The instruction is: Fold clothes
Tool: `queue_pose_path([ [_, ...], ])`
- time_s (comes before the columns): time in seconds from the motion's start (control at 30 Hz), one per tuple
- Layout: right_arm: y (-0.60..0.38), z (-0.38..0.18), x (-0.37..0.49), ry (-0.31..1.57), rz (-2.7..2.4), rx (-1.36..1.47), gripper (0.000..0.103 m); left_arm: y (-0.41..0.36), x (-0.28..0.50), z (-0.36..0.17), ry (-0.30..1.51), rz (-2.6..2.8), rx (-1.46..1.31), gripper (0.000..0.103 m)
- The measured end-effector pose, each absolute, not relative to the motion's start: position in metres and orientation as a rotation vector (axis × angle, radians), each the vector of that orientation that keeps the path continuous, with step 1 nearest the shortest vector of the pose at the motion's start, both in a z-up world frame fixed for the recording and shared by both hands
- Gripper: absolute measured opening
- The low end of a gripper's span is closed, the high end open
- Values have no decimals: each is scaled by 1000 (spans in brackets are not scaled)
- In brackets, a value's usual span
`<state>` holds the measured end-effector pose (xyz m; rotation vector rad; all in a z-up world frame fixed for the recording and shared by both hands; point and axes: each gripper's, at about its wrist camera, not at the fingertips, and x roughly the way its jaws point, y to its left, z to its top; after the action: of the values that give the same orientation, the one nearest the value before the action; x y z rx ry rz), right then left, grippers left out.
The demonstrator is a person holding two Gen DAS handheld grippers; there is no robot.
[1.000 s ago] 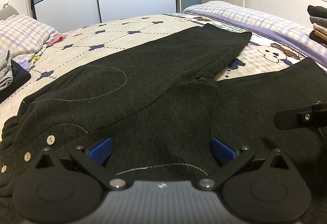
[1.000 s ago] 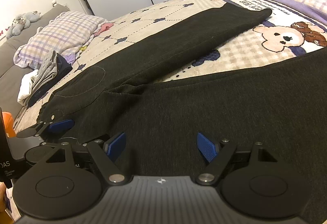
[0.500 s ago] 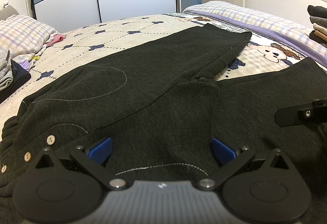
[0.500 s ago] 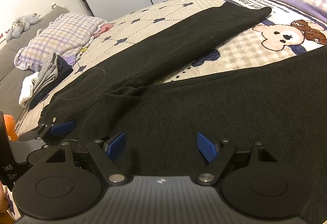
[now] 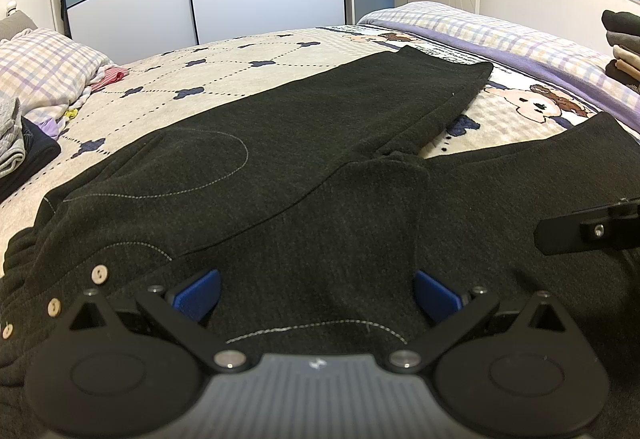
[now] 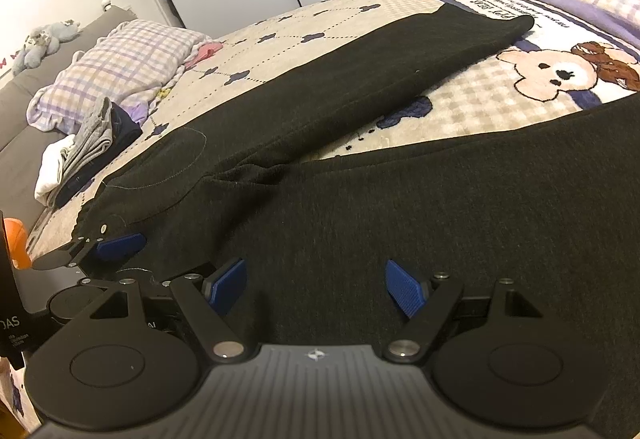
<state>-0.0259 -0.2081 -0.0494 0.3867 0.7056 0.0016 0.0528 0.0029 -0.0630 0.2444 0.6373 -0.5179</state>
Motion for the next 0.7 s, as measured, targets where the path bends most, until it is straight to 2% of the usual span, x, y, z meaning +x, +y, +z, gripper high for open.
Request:
queue_pose_path([
  [0.53, -206, -46, -21, 722, 8, 367, 80, 3, 53, -63, 637, -517, 244, 103],
  [0.7, -211, -27, -11, 723, 56, 277, 80, 2, 52, -63, 636, -515, 250, 103],
])
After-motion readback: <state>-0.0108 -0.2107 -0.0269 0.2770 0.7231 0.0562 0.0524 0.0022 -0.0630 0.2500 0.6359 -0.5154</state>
